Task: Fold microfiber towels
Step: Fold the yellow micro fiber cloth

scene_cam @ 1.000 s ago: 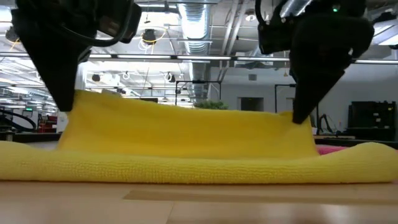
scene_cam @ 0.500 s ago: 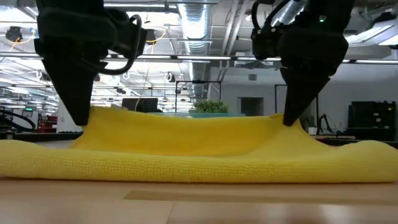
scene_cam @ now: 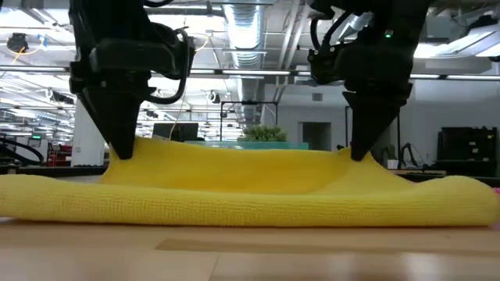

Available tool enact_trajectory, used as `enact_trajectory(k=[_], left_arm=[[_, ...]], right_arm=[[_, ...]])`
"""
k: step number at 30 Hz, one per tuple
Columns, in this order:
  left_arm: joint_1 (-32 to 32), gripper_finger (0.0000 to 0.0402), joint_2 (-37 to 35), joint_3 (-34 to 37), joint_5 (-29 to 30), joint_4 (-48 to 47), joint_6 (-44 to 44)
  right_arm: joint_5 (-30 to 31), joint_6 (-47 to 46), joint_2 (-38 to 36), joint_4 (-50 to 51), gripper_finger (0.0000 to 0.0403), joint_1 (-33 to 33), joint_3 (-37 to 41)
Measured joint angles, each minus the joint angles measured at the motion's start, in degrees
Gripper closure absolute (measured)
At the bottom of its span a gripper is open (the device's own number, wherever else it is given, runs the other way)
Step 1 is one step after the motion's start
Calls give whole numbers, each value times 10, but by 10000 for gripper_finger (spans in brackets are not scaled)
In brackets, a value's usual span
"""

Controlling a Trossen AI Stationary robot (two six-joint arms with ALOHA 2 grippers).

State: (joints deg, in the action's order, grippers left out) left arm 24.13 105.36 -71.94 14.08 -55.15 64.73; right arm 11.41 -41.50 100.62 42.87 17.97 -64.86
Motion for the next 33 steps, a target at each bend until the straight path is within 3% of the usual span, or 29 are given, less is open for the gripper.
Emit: enact_trajectory(k=[9,23,28,33], left_arm=[[-5,292,0,0,-14,-39,13],[7,311,-2,0,-30,-60,-2],[47,325,-48,-3,-15,-56,-26],[128,335,-148,-3,54,-12,-53]], right_arm=[[-9,0,0,0,278,-18,0],[-5,19,-8,4,183,-49,0],[26,66,-72,4,184,10,0],[56,101,-130,-26,188,113,0]])
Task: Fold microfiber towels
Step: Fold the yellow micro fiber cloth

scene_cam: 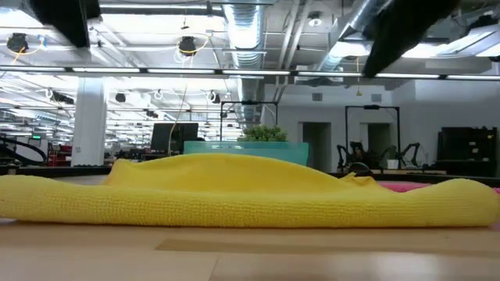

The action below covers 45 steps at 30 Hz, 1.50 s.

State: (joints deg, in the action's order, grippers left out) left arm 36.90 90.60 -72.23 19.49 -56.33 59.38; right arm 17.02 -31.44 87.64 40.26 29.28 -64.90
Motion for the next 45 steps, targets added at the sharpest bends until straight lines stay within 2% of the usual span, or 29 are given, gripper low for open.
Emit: enact_trajectory(k=[3,6,10,14,23,30,37,45], left_arm=[[59,335,-42,13,67,70,-15],[106,333,-47,45,102,155,-55],[141,333,-7,101,119,315,-149],[154,333,52,124,115,415,-255],[127,333,104,120,167,423,-217],[111,333,108,131,145,415,-209],[112,333,108,131,93,414,-223],[116,333,108,134,136,379,-233]], right_arm=[[23,3,-9,-50,192,70,14],[55,-25,-1,-124,200,127,53],[106,-68,36,-196,214,164,83],[103,-76,81,-228,223,169,83],[101,-121,164,-227,239,168,83],[86,-140,204,-242,247,167,82],[72,-133,193,-243,253,165,82],[70,-132,188,-256,251,165,82]])
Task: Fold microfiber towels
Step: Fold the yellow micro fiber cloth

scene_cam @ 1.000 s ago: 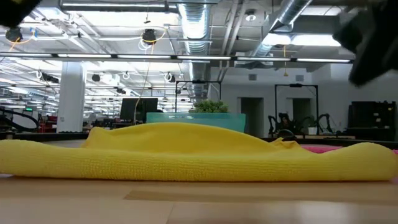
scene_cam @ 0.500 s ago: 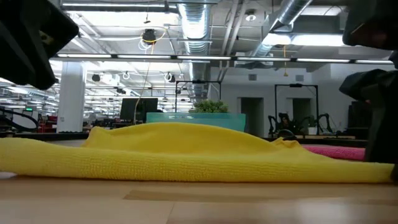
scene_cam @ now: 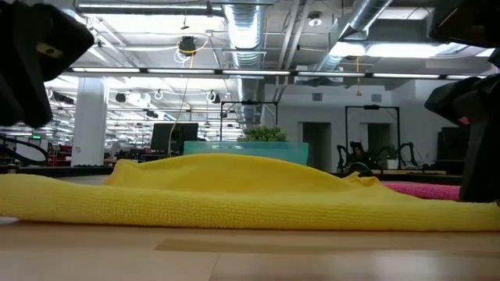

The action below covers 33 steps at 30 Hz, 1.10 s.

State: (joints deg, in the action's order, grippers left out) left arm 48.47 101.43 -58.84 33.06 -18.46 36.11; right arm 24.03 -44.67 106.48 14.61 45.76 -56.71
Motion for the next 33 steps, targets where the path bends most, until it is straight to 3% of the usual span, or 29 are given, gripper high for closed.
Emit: enact_trajectory(k=[8,15,33], left_arm=[[-1,333,0,44,-65,64,-33],[-2,333,0,69,-26,66,-60],[-4,333,-1,114,-43,127,-72]], right_arm=[[-1,0,0,-2,254,0,0],[-6,1,0,-2,253,0,0],[-12,34,0,35,254,4,-19]])
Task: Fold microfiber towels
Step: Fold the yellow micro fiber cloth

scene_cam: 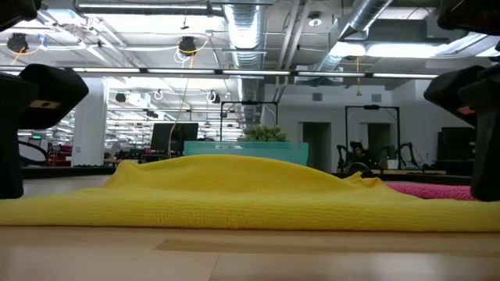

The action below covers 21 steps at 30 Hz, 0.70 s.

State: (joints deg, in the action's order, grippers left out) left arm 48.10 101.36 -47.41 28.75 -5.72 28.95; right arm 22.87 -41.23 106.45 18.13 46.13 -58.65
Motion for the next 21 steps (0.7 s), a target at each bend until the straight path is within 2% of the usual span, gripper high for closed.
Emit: enact_trajectory(k=[14,21], left_arm=[[1,333,0,4,-13,4,-33],[1,333,0,-44,-4,-13,-72]], right_arm=[[-1,12,7,-11,250,-3,13],[-4,7,7,-10,248,-3,20]])
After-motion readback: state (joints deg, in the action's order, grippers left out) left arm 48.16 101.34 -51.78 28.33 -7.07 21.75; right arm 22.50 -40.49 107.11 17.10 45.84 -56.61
